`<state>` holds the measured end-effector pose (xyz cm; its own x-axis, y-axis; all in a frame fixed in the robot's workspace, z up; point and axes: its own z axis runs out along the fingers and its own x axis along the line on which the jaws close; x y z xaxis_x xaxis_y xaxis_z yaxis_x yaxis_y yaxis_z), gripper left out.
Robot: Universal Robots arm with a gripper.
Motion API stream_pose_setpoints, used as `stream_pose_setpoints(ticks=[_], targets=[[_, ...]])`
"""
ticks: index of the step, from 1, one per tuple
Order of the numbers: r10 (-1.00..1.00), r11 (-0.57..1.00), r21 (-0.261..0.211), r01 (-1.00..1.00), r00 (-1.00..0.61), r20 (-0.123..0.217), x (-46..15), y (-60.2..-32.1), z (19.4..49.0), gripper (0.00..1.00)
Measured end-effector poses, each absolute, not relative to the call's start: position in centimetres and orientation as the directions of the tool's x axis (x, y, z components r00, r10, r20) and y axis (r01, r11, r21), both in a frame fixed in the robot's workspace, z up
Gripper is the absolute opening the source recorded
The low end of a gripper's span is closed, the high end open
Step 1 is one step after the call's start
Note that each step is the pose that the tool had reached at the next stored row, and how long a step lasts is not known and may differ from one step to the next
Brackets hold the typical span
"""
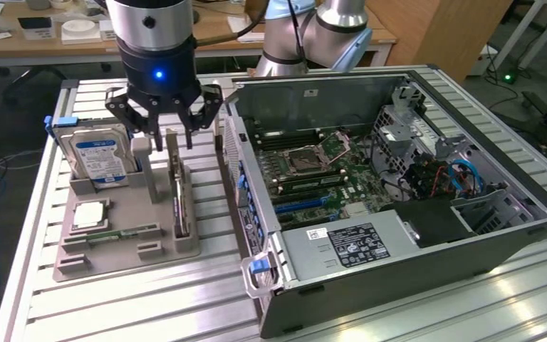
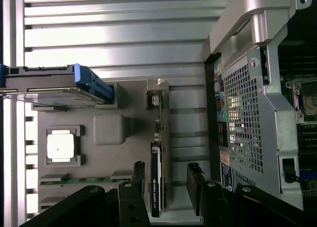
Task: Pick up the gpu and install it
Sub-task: 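Pick up the gpu and move the gpu toward the slot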
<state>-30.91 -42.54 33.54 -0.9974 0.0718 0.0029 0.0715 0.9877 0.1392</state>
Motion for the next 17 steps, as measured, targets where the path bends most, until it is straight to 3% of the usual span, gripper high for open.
stream_pose_setpoints(ticks=[17], targets=[[0.075, 0.987, 0.138, 0.077, -0.997, 0.017, -30.9, -42.7, 31.6, 0.47]])
